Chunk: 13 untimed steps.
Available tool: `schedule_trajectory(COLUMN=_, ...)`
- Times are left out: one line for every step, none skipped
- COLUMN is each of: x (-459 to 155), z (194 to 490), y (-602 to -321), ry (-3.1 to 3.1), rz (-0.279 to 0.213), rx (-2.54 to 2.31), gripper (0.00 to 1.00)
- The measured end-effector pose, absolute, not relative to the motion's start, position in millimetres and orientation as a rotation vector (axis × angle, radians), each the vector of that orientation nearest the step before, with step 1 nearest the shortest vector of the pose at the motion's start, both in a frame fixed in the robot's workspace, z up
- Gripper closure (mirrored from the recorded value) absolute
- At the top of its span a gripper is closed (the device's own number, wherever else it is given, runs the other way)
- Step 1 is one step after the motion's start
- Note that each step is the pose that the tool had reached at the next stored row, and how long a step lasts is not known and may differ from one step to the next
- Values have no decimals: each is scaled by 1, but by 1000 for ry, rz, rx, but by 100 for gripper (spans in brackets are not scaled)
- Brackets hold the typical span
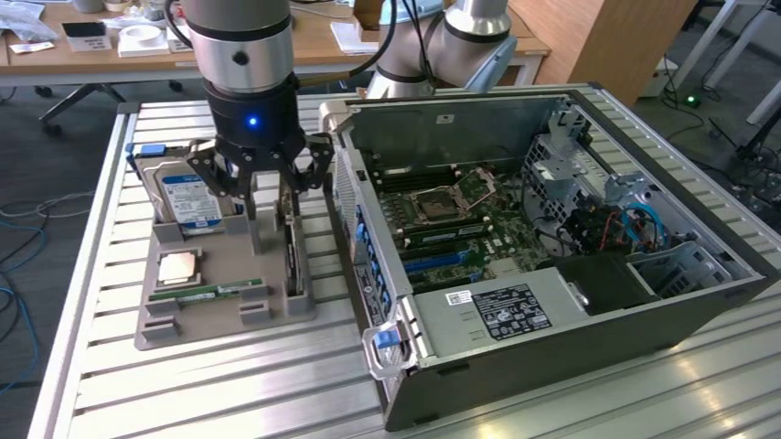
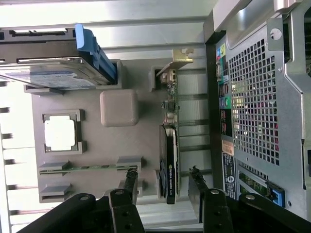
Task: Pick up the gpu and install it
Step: 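Pick up the gpu and move the gpu toward the slot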
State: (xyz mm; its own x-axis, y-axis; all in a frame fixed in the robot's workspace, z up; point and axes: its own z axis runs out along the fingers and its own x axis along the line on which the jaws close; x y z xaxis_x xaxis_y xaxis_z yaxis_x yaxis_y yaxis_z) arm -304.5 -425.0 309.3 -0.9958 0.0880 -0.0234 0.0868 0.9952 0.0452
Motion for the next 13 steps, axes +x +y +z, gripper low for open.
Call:
schedule_trajectory(x=-304, z=309, y=-425, ry=3113, rz=69, rx=136, gripper=45)
schedule_trajectory(x=-304, z=309, y=-425, ry=3113, rz=69, rx=136, gripper=45)
schedule_trajectory(x=-304, z=309, y=-425, ry=3113, rz=68, rx=136, gripper=45)
schedule_trajectory(x=-304, z=309, y=-425, ry=3113, rz=68, rx=136, gripper=45)
schedule_trajectory(x=-304, z=309, y=-425, ry=3113, rz=69, rx=136, gripper=45)
schedule_trajectory(x=-304, z=309, y=-425, ry=3113, rz=69, rx=136, gripper=45)
schedule_trajectory(x=-304, z=309, y=-425, ry=3113, rz=69, rx=136, gripper=45)
schedule_trajectory(x=-304, z=309, y=-425, ry=3112, rz=69, rx=136, gripper=45)
schedule_trajectory(x=-303, z=309, y=-425, ry=3113, rz=69, rx=136, gripper=45)
schedule_trajectory(x=-303, z=309, y=-425, ry=3113, rz=69, rx=136, gripper=45)
schedule_trajectory(x=-303, z=309, y=-425, ry=3113, rz=69, rx=136, gripper=45)
schedule_trajectory(x=-303, z=309, y=-425, ry=3113, rz=69, rx=136, gripper=45)
schedule_trajectory(x=-303, z=309, y=-425, ry=3113, rz=69, rx=136, gripper=45)
